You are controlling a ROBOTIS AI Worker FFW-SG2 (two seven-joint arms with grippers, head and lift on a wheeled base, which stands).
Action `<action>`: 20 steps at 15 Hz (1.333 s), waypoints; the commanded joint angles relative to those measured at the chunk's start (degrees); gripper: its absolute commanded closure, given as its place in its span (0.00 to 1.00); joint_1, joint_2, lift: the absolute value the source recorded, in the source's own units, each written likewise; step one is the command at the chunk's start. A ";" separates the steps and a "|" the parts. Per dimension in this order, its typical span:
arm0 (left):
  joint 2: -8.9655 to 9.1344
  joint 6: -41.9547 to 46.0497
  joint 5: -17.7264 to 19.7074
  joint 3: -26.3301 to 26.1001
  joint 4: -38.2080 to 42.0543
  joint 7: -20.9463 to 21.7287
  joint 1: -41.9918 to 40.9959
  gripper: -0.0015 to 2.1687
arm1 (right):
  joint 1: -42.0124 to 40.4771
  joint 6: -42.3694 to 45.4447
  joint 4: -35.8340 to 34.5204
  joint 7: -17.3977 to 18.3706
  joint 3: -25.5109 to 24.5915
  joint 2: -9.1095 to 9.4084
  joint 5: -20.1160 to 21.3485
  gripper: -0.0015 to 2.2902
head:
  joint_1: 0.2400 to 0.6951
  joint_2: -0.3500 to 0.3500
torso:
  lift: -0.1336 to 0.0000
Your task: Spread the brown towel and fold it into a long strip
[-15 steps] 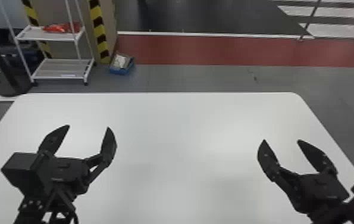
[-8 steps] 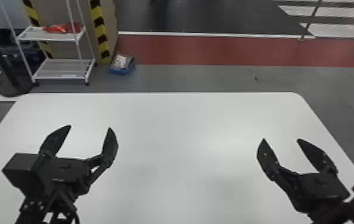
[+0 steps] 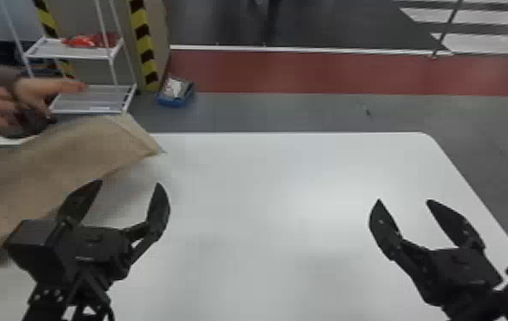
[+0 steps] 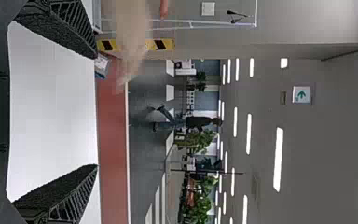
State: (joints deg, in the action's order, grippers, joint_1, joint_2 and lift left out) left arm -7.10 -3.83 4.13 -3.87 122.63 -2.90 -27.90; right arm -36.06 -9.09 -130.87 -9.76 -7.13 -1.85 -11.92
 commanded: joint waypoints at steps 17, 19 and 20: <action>0.15 0.17 -0.53 -0.52 -0.46 0.00 -0.14 0.02 | -1.12 0.69 0.09 0.00 -0.51 0.00 -0.47 0.04 | 1.00 0.41 | 0.12; 0.15 0.17 -0.53 -0.52 -0.55 0.00 -0.14 0.02 | -1.12 0.69 0.09 0.00 -0.60 0.00 -0.47 0.04 | 1.00 0.41 | 0.12; 0.15 0.17 -0.53 -0.52 -0.64 0.00 -0.05 0.02 | -1.03 0.69 0.18 0.00 -0.60 0.00 -0.47 0.04 | 1.00 0.41 | 0.12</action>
State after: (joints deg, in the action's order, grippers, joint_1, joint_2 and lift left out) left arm -6.94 -3.66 3.63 -4.40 122.08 -2.90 -28.05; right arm -37.16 -8.40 -130.74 -9.76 -7.68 -1.85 -12.39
